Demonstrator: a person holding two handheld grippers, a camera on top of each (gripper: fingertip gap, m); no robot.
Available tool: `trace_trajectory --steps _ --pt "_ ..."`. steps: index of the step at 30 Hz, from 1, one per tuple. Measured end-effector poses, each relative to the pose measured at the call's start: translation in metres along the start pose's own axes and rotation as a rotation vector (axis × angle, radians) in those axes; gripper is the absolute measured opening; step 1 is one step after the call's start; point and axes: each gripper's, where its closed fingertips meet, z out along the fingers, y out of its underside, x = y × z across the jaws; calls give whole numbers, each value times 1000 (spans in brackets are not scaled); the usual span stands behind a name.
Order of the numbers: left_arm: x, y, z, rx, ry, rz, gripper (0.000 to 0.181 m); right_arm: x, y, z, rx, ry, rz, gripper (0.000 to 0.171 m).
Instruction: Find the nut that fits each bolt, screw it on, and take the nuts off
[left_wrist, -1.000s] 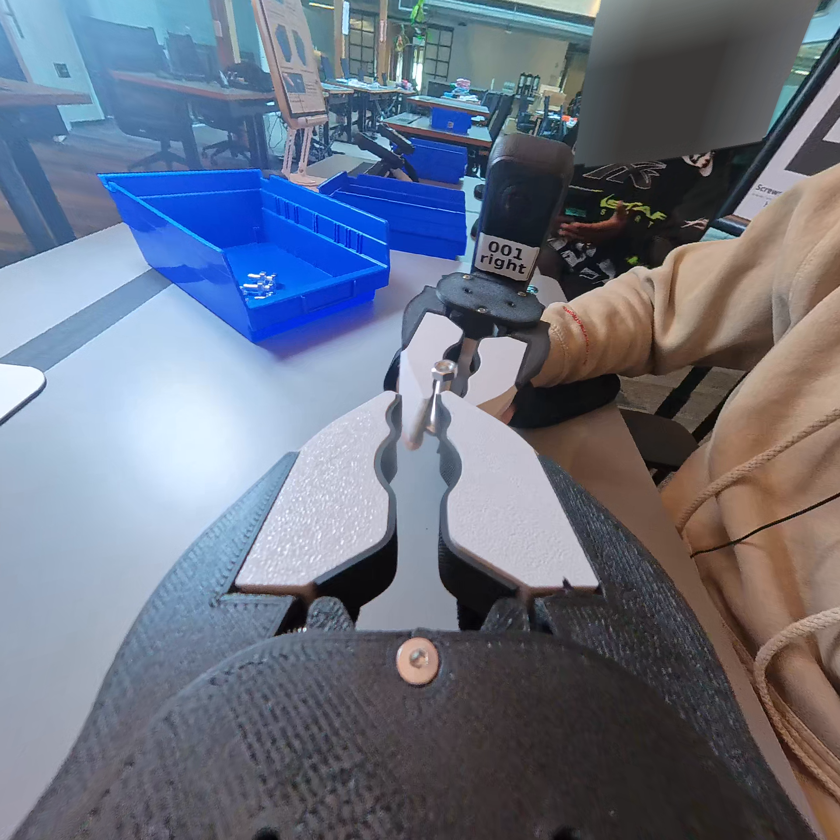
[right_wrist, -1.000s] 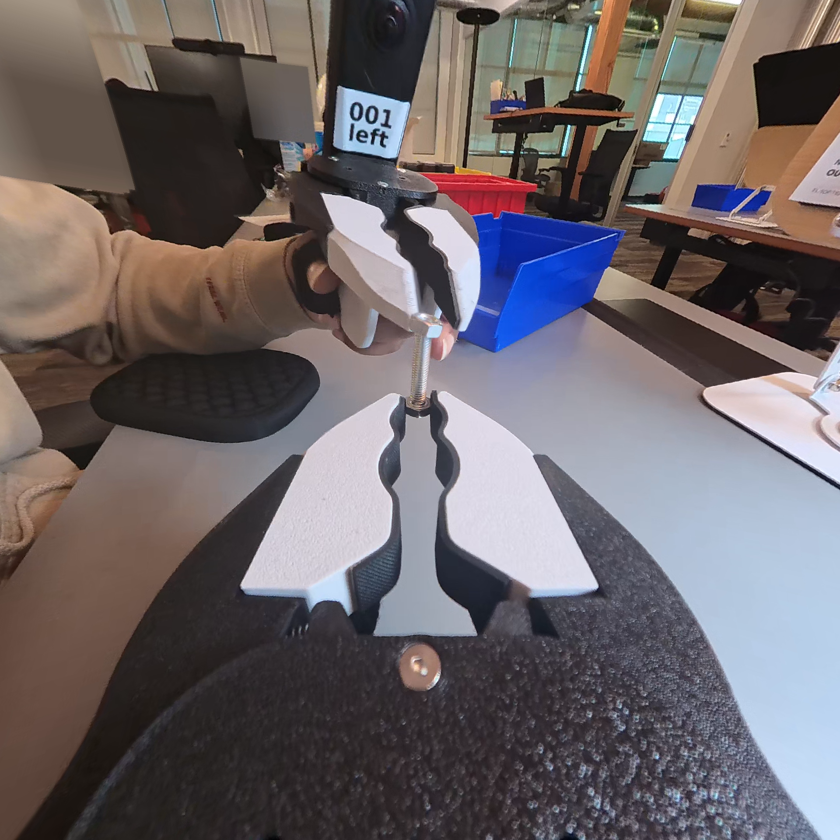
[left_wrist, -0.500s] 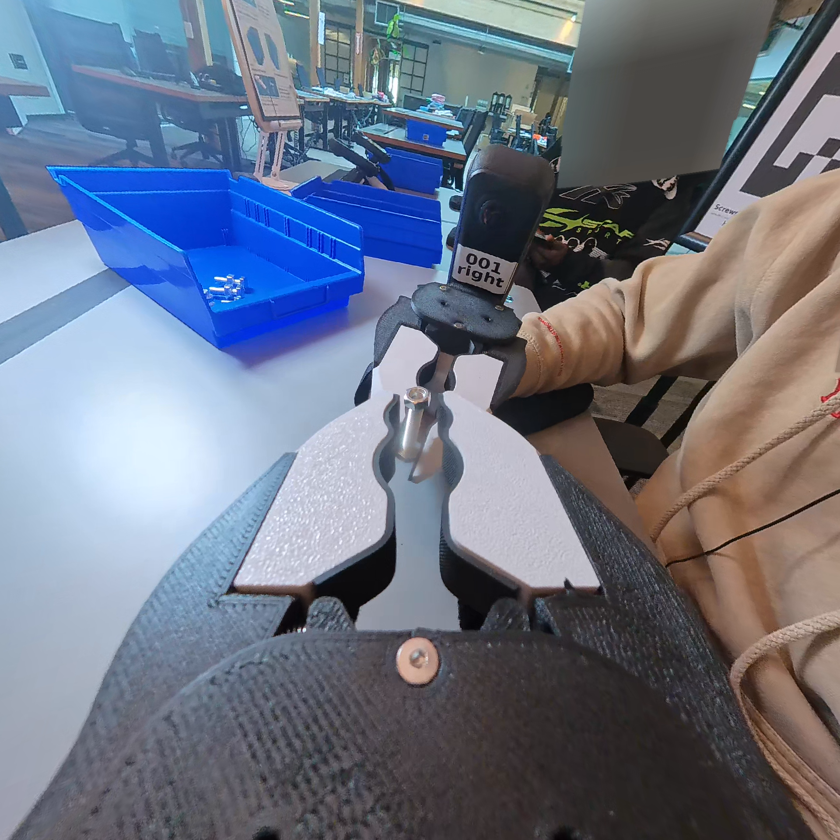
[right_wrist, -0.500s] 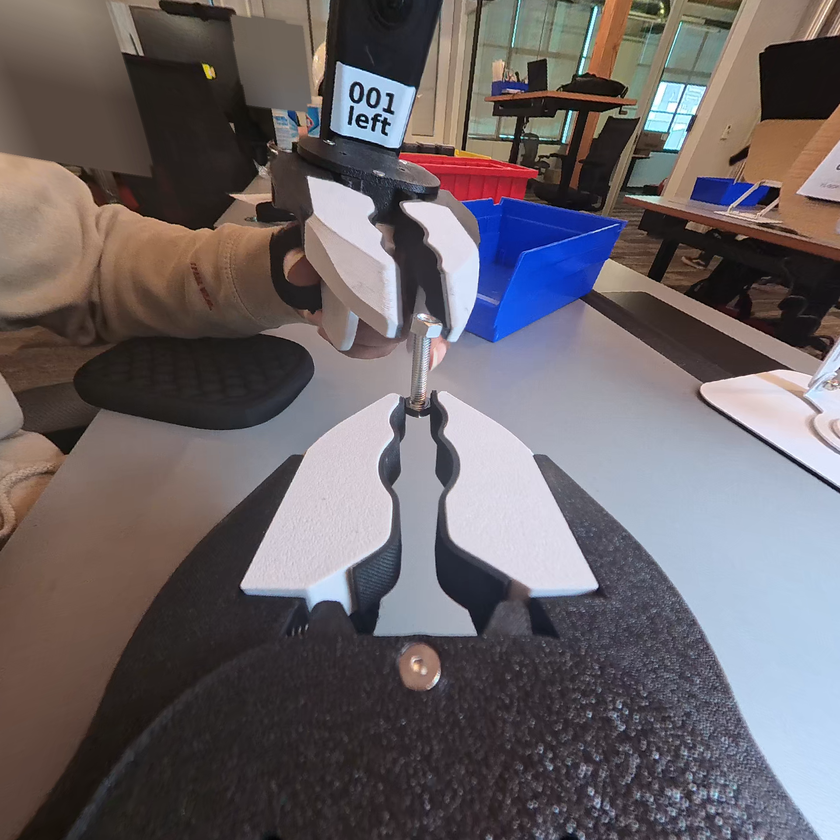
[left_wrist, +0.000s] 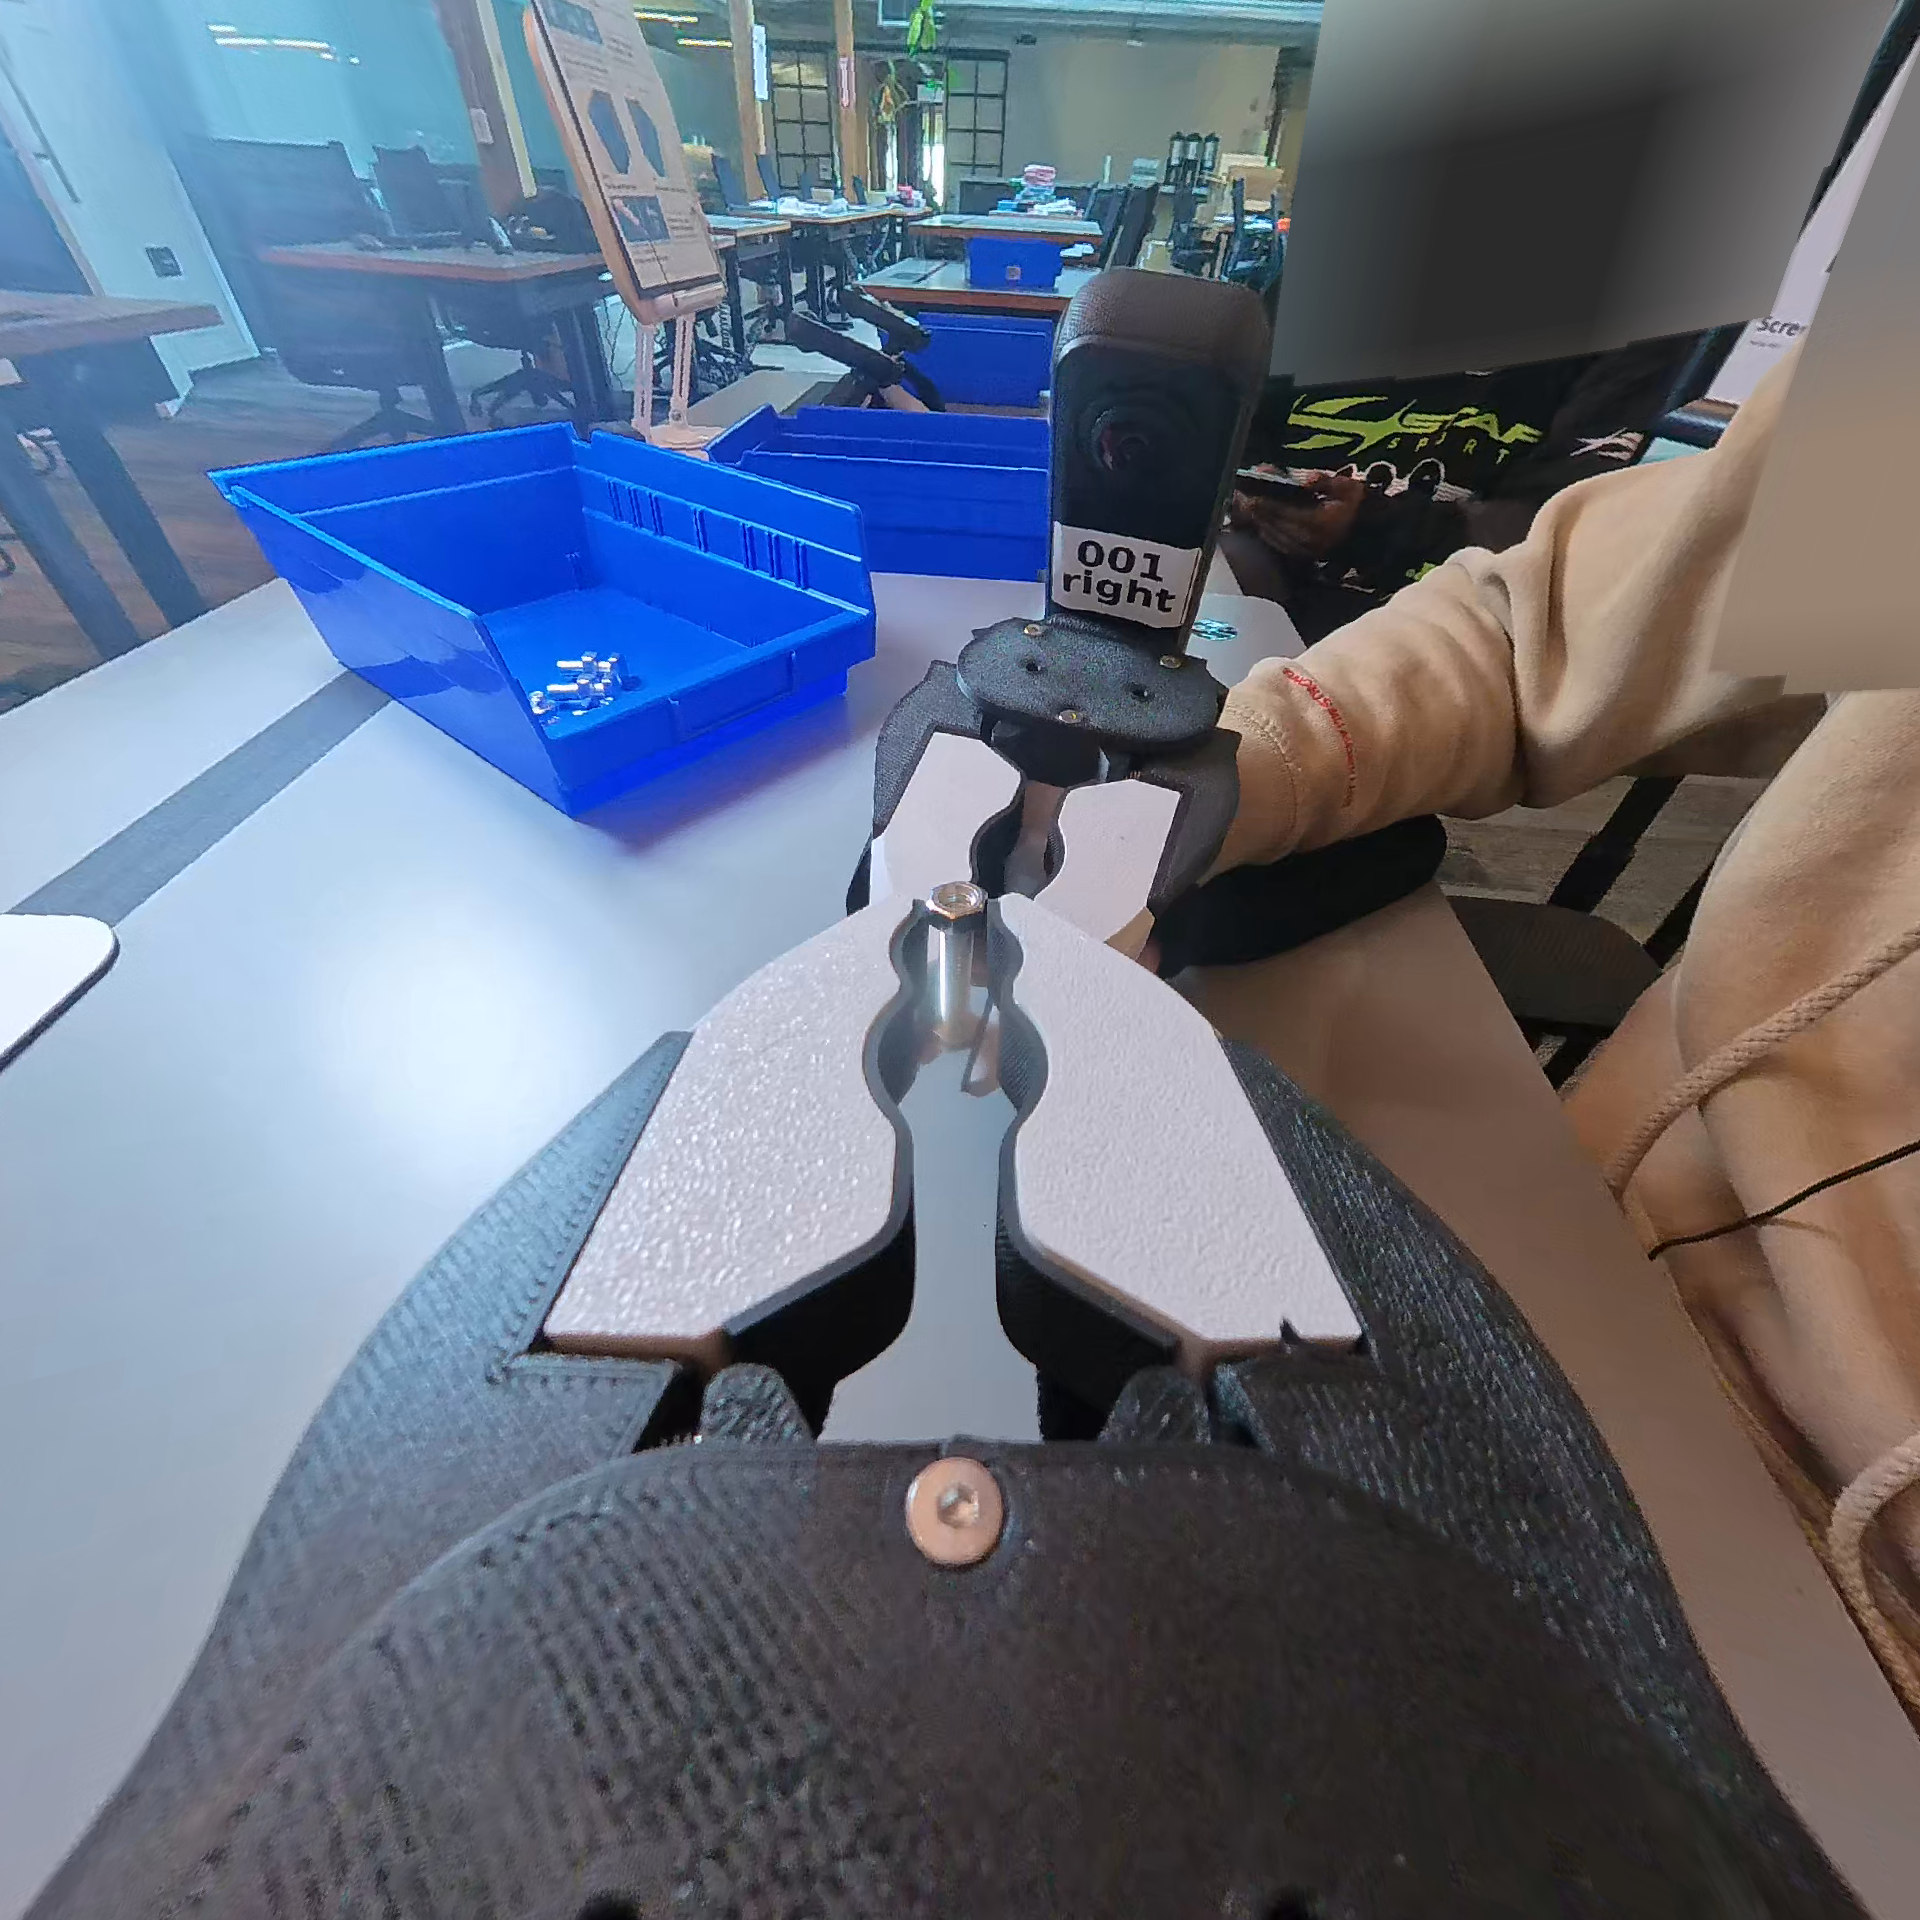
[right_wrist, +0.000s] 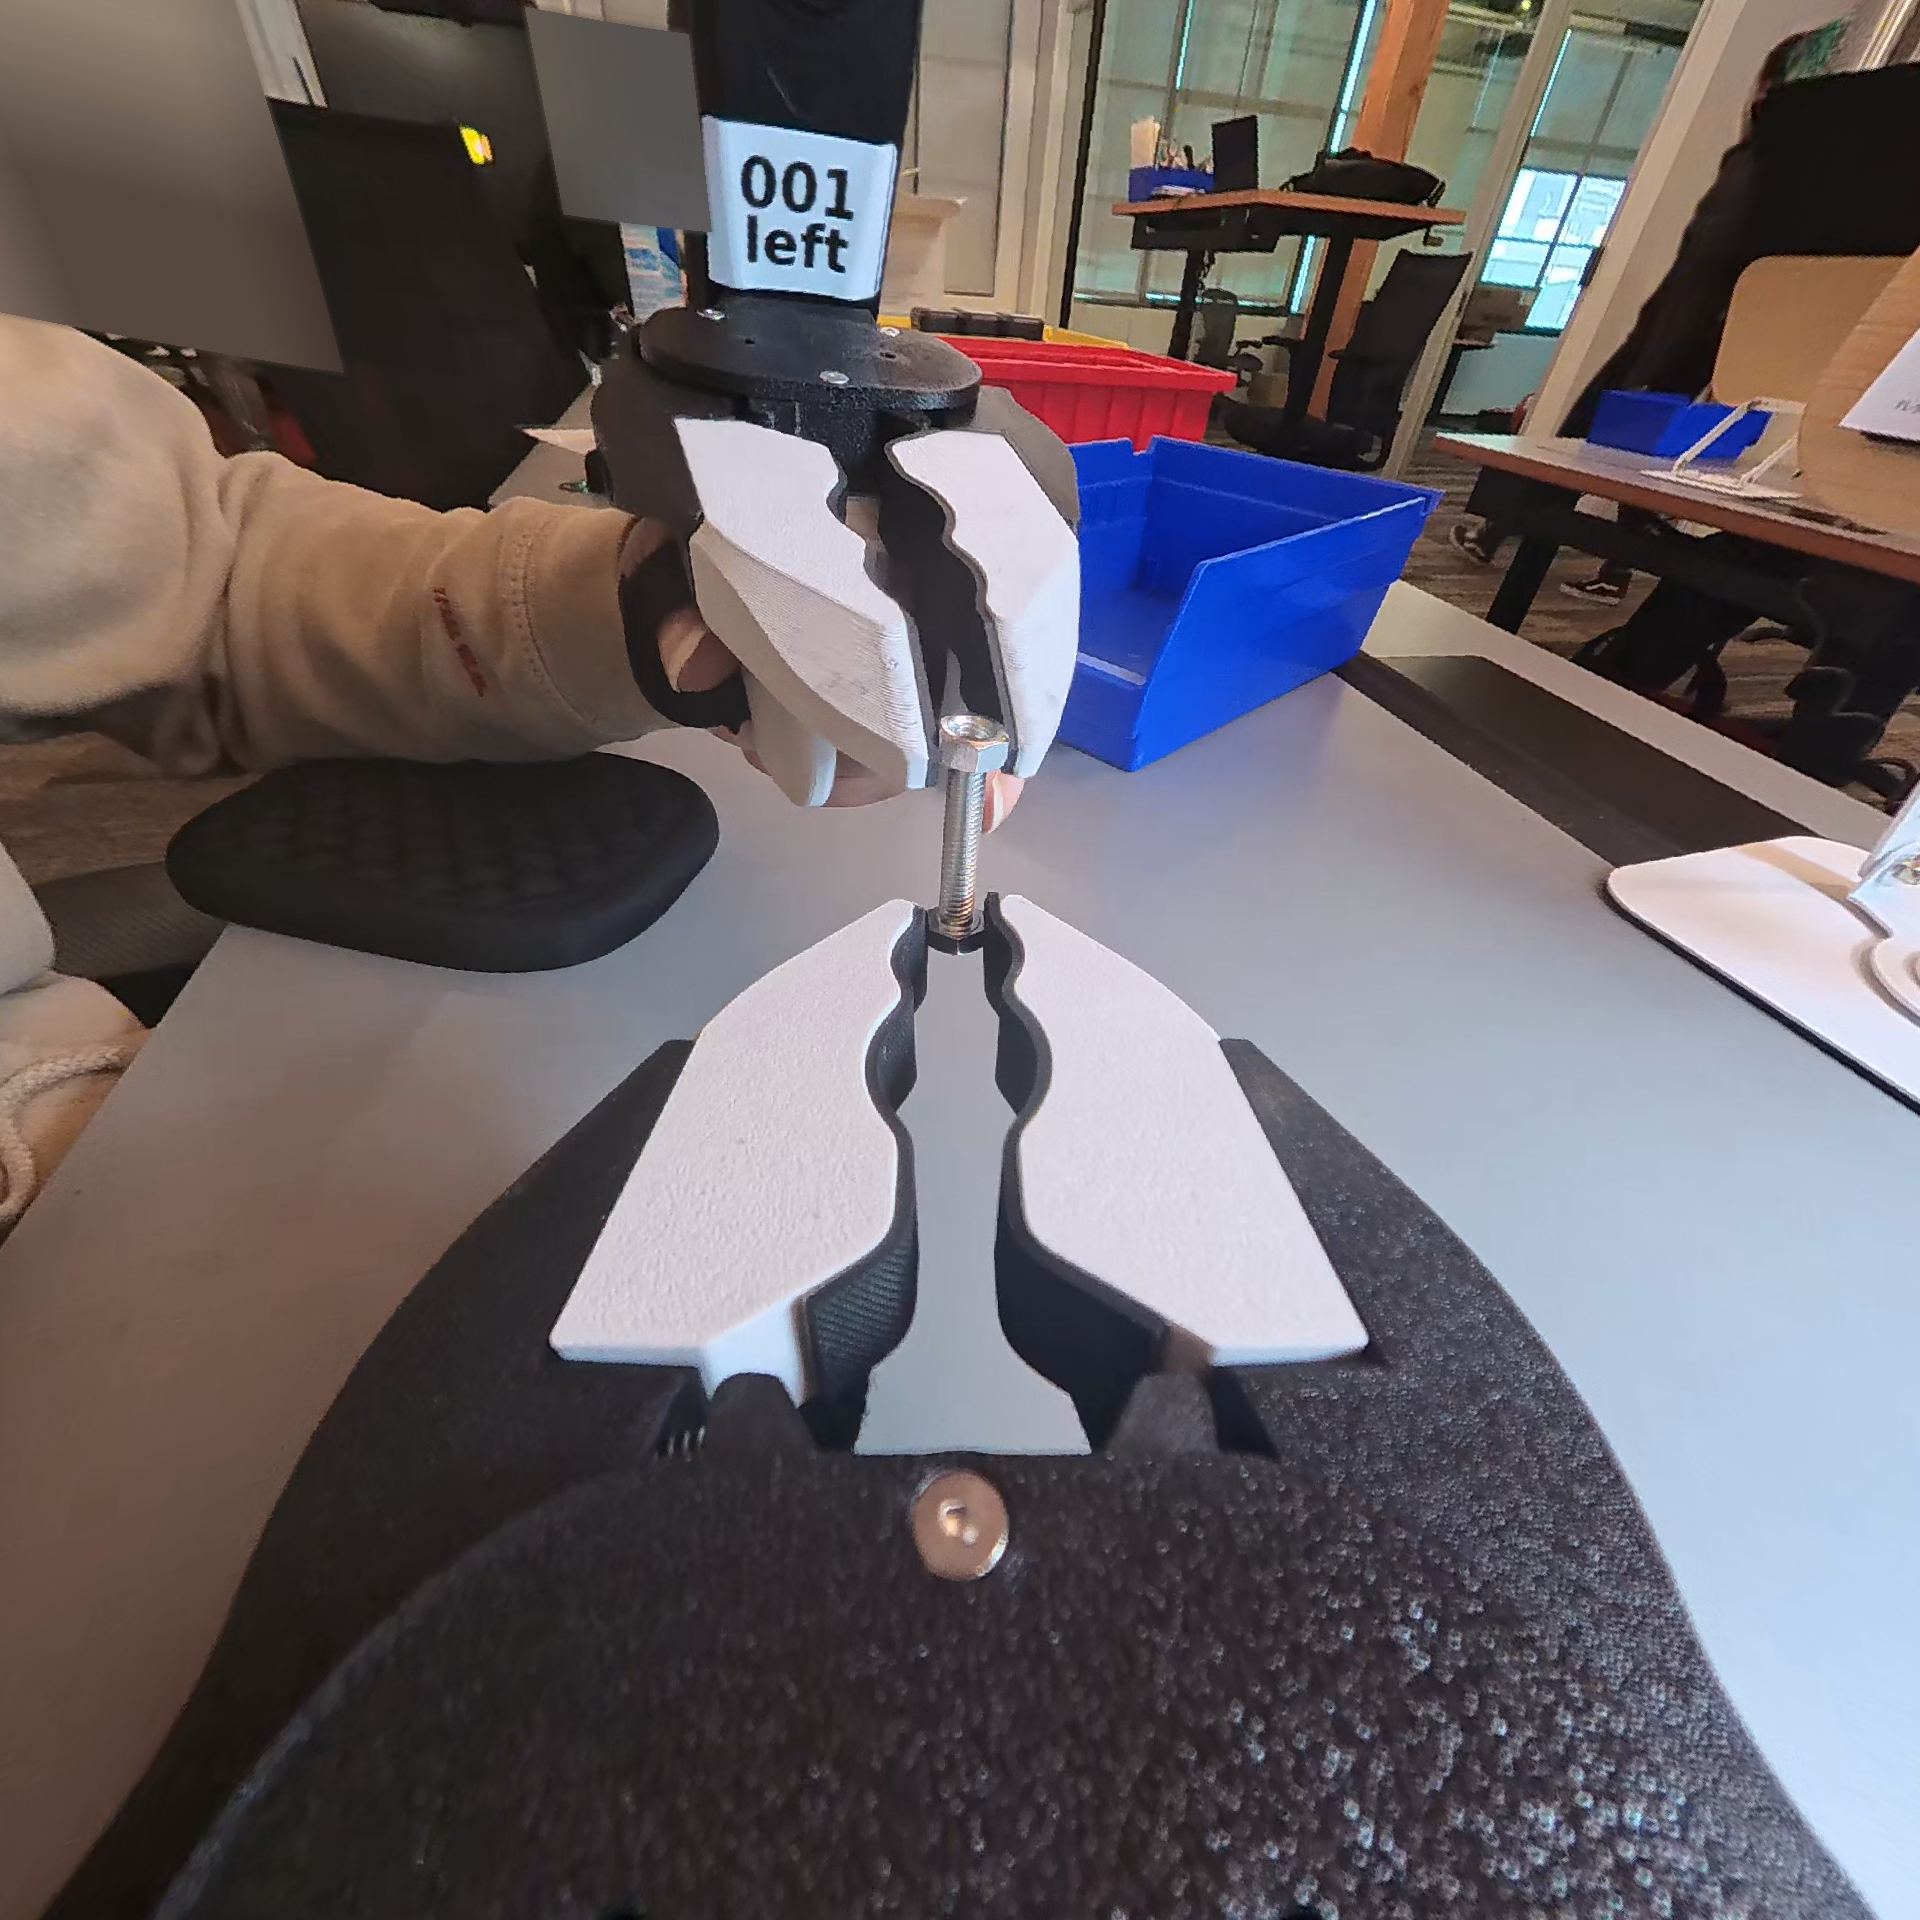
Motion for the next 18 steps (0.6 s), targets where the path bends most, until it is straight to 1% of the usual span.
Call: trace_trajectory --steps 5,15,18 --pt "0 -1 -1 11 -8 36 10 -1 -1 0 10 -9 5 10" --pt "5 -6 -3 55 25 39 11 -5 -7 -2 47 -27 -15 10" --pt "6 -6 -3 58 34 32 14 -6 -9 -3 59 -30 -18 10"
